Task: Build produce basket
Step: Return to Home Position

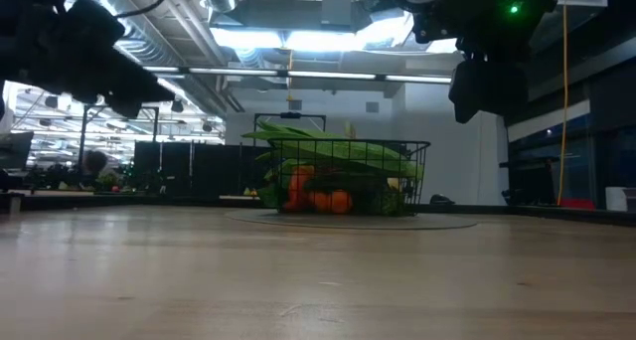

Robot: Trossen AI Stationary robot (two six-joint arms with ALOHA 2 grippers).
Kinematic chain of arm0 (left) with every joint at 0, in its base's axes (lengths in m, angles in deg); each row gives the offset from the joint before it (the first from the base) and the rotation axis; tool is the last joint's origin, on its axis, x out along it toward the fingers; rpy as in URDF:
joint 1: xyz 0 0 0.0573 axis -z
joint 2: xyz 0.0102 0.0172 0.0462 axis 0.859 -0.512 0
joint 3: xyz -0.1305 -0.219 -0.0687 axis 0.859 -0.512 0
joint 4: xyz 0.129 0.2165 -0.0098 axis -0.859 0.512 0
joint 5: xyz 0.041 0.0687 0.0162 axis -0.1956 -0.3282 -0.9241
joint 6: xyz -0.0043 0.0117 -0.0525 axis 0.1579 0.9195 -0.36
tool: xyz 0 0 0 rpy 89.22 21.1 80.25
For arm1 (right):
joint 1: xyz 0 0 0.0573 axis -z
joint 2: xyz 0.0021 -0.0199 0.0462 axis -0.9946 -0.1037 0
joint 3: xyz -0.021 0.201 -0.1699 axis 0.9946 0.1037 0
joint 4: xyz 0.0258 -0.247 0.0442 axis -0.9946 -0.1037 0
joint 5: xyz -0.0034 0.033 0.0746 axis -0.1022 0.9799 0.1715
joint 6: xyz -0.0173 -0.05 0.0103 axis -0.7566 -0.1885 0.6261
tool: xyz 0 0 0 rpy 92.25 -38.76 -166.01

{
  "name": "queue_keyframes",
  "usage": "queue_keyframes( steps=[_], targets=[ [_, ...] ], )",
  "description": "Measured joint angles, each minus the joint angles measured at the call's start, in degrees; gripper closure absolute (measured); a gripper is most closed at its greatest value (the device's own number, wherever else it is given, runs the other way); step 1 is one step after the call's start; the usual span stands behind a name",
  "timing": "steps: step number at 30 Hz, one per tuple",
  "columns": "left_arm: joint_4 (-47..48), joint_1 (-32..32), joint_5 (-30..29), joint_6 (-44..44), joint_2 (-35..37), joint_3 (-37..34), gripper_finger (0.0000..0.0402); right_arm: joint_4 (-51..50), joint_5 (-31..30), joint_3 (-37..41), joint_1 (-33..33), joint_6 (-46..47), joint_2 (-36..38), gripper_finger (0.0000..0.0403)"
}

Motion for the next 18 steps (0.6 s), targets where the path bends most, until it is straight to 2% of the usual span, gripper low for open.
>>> queue_keyframes(
  steps=[7, 18],
  targets=[
    [6.6, 0.0, 0.0, 0.0, 0.0, 0.0, 0.0191, 0.0, 0.0, 0.0, 0.0, 0.0, 0.0, 0.0179],
    [6.7, 0.0, 0.1, -1.3, 0.0, 0.0, 0.0191, 0.3, -0.1, 0.0, 0.0, 0.0, 0.0, 0.0179]
  ],
)
